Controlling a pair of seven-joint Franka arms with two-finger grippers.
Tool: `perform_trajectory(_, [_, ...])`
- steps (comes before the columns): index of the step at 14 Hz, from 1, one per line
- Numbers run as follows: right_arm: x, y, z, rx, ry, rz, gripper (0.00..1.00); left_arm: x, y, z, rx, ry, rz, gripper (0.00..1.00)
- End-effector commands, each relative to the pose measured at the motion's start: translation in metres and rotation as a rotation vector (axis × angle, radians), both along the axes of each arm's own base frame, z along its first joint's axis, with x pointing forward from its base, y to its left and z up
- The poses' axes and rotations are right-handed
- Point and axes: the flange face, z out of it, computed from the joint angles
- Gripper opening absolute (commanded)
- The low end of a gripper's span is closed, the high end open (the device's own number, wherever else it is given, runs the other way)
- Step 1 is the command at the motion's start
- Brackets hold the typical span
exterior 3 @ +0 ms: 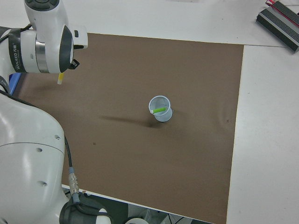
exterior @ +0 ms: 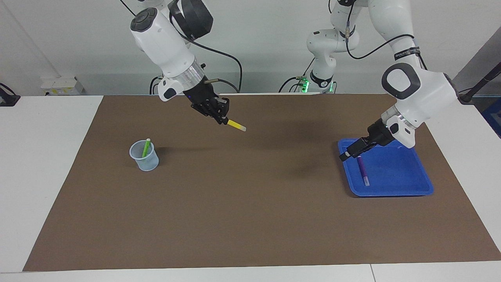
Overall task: Right arm passes pens to left for tray arrangement
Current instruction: 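Carry the yellow pen toward the left gripper while the left gripper approaches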
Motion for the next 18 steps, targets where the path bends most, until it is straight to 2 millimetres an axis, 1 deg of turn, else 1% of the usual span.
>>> perform_trajectory(1, [-0.008,0.017,-0.004,0.057,0.009,-0.108,0.0,-0.009,-0.013,0.017,-0.063,0.062,0.09,1.0])
perform_trajectory(3, [-0.011,0.031,-0.01,0.133,0.026,-0.202,0.0,-0.012,-0.017,0.026,-0.154,0.115,0.186,1.0])
perform_trajectory(4, [-0.009,0.032,-0.012,0.174,0.016,-0.278,0.0,-0.013,-0.017,0.029,-0.186,0.14,0.228,1.0])
perform_trajectory(5, [-0.013,0.04,-0.014,0.198,-0.005,-0.325,0.0,-0.015,-0.019,0.034,-0.224,0.162,0.273,1.0])
perform_trajectory(7, [-0.016,0.049,-0.024,0.225,-0.035,-0.389,0.0,-0.02,-0.02,0.04,-0.292,0.205,0.359,1.0])
perform_trajectory(8, [-0.02,0.056,-0.027,0.24,-0.046,-0.408,0.0,-0.023,-0.017,0.042,-0.328,0.208,0.419,1.0])
perform_trajectory(10, [-0.019,0.058,-0.029,0.248,-0.046,-0.424,0.0,-0.037,-0.042,0.04,-0.393,0.18,0.515,1.0])
perform_trajectory(11, [-0.022,0.065,-0.033,0.262,-0.029,-0.424,0.0,-0.043,-0.061,0.035,-0.399,0.162,0.536,1.0])
perform_trajectory(13, [-0.024,0.08,-0.043,0.358,-0.085,-0.509,0.0,-0.049,-0.095,0.036,-0.401,0.162,0.566,1.0])
perform_trajectory(14, [-0.025,0.088,-0.049,0.375,-0.108,-0.529,0.0,-0.051,-0.104,0.035,-0.407,0.191,0.582,1.0])
perform_trajectory(16, [-0.024,0.092,-0.057,0.372,-0.108,-0.523,0.0,-0.056,-0.112,0.035,-0.416,0.248,0.588,1.0])
perform_trajectory(18, [-0.024,0.093,-0.061,0.368,-0.106,-0.519,0.0,-0.06,-0.119,0.034,-0.424,0.32,0.598,1.0])
